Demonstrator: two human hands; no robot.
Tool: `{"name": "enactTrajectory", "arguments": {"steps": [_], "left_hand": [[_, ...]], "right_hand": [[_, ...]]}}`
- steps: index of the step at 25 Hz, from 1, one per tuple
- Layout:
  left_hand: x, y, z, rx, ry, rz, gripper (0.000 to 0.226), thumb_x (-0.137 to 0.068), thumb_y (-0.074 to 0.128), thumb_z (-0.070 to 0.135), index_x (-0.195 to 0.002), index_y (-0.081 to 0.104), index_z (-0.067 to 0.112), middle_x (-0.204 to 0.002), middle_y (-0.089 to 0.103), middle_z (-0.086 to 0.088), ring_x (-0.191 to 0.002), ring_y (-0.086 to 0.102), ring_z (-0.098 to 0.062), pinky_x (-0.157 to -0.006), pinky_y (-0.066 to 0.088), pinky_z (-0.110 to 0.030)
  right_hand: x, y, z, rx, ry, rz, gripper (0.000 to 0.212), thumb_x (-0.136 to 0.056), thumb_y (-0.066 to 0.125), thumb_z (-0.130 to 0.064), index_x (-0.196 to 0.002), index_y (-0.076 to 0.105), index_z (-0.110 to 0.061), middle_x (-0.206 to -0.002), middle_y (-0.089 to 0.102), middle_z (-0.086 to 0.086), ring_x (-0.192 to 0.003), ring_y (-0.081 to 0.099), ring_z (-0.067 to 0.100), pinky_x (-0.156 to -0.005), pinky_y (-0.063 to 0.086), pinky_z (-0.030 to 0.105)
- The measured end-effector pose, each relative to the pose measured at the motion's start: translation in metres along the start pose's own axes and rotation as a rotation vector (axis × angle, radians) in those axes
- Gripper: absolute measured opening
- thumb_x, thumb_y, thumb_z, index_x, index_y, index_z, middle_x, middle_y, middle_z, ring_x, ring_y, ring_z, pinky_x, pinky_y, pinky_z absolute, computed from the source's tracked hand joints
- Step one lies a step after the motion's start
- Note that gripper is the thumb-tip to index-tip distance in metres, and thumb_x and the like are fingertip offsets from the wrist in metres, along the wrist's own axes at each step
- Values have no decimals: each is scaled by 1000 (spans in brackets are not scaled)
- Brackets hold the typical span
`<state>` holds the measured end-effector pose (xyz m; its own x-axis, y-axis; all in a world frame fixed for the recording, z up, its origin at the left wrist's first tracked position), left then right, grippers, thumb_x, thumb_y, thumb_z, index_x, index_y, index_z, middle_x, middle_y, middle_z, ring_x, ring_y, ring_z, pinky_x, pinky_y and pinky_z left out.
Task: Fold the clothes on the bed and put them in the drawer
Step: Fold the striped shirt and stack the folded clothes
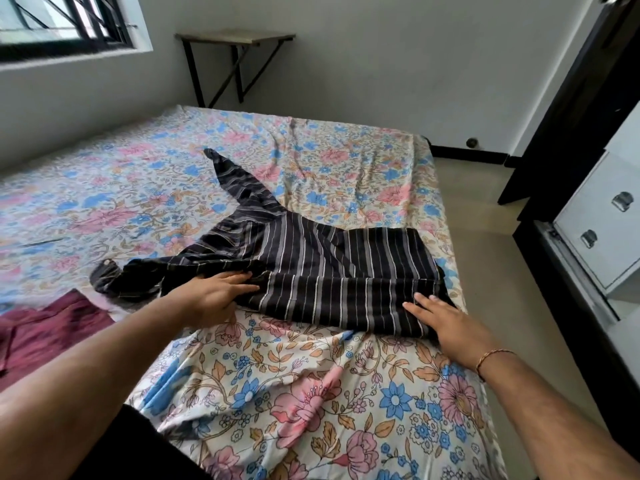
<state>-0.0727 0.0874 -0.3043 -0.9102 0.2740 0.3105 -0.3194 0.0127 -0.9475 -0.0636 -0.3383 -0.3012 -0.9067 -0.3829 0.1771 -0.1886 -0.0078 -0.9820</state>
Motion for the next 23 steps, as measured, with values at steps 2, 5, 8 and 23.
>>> {"name": "enactTrajectory", "arguments": {"steps": [2,5,8,23], "left_hand": [[6,-14,0,168,-20,16,62,-100,42,19,-146,35,59,-165,38,6,-148,40,-15,-121,35,-45],[14,-13,8,4,-8,-27,60,-101,51,33,-158,35,45,-165,37,8,-143,47,-16,-119,39,-41],[15,-8,4,-127,-33,33,68,-97,56,33,-160,32,41,-168,31,13,-148,43,-15,-119,41,-39],[20,-9,-28,-235,-161,100,59,-105,57,30,-157,34,47,-163,37,13,-135,57,-18,-105,55,-42]], "right_hand": [[6,-5,3,-31,-3,-31,103,-86,40,22,-161,17,-45,-170,4,-18,-158,10,11,-94,44,16],[12,-4,13,-85,36,-61,108,-78,39,25,-158,27,-47,-168,12,-23,-155,22,9,-60,38,6],[10,-1,17,-119,32,-41,109,-75,37,25,-156,30,-48,-167,18,-21,-153,27,8,-74,45,8],[9,2,18,-108,70,-49,109,-74,37,24,-152,35,-52,-164,24,-23,-146,40,11,-63,48,13]]}}
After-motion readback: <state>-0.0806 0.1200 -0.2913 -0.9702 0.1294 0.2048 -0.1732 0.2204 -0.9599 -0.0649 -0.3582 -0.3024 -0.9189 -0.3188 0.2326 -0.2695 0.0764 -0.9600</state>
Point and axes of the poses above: each hand's wrist, its own x-axis away from the middle knuckle, its own y-axis out of the palm, z = x × y, the point moved 10 cm from there along -x, towards the middle knuckle
